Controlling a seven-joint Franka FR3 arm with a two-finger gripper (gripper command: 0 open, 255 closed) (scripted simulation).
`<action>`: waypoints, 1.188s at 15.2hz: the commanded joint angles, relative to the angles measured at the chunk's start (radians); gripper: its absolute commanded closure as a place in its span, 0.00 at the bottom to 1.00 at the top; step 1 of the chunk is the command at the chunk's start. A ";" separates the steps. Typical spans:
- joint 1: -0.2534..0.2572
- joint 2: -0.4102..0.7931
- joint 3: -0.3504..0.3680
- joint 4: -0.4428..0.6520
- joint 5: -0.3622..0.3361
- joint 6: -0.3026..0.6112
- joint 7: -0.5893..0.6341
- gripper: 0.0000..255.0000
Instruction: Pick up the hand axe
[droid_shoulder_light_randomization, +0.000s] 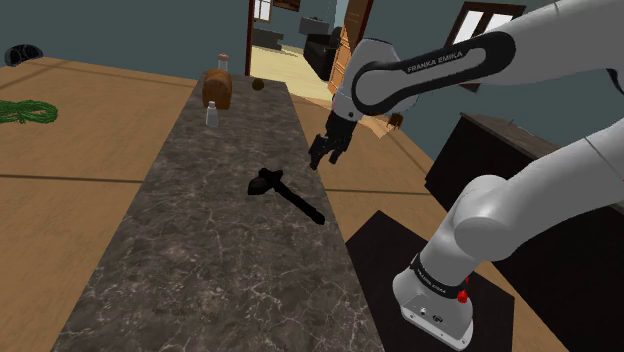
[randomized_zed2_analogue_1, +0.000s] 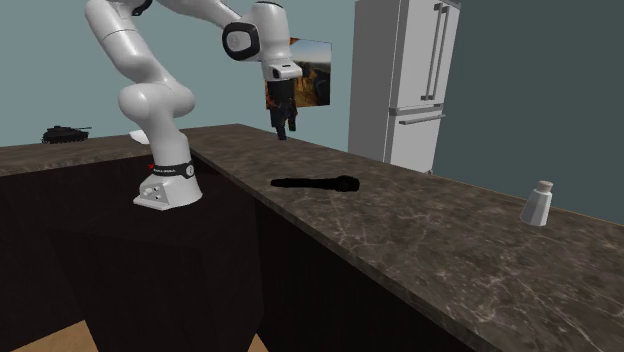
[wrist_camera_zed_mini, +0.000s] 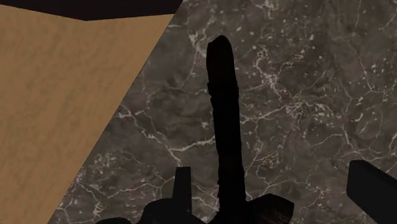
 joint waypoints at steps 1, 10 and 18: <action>0.009 0.069 0.003 -0.012 0.006 0.100 -0.017 0.00; 0.053 0.458 0.017 0.042 0.057 0.497 -0.100 0.00; 0.054 0.581 0.032 0.046 0.126 0.616 -0.160 0.00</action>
